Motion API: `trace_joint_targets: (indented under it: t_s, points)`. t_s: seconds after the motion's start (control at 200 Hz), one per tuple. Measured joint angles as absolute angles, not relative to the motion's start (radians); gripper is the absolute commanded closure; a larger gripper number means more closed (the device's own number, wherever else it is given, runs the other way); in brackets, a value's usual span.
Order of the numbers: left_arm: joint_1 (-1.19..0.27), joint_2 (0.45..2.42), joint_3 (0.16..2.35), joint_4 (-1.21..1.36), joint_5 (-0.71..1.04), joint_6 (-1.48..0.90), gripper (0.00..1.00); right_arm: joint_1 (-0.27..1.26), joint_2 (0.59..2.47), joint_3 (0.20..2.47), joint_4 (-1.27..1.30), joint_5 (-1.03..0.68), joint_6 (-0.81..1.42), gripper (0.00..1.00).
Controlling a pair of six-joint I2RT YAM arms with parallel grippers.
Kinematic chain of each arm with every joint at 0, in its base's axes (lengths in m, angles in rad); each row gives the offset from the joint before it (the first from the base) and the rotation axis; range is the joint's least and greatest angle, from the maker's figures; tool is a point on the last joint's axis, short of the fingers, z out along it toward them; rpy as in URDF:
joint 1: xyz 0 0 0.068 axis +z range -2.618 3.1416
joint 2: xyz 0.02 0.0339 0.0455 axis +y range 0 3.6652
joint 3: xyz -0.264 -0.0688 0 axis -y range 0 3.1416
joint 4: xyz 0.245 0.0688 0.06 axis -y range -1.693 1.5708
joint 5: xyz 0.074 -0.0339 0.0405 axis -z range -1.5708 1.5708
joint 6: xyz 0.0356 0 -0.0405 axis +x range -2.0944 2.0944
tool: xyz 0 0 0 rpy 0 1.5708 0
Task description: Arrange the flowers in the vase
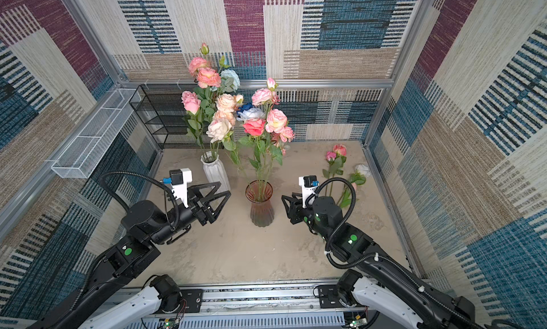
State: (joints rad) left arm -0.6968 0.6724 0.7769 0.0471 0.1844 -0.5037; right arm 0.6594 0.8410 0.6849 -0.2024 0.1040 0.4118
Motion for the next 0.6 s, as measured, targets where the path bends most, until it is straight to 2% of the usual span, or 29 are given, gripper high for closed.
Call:
trace_joint_targets:
  t_s: [0.175,0.341,0.601]
  points:
    - [-0.697,0.595,0.685,0.047,0.168,-0.551,0.01,0.418,1.075,0.707,-0.205,0.01,0.445,0.51]
    - [-0.697,0.55,0.62,0.042,0.163,-0.612,0.03,0.205,1.352,0.778,-0.176,-0.018,0.463,0.54]
    - [-0.697,0.473,0.581,0.019,0.159,-0.63,0.03,0.089,1.666,0.946,-0.169,0.039,0.47,0.61]
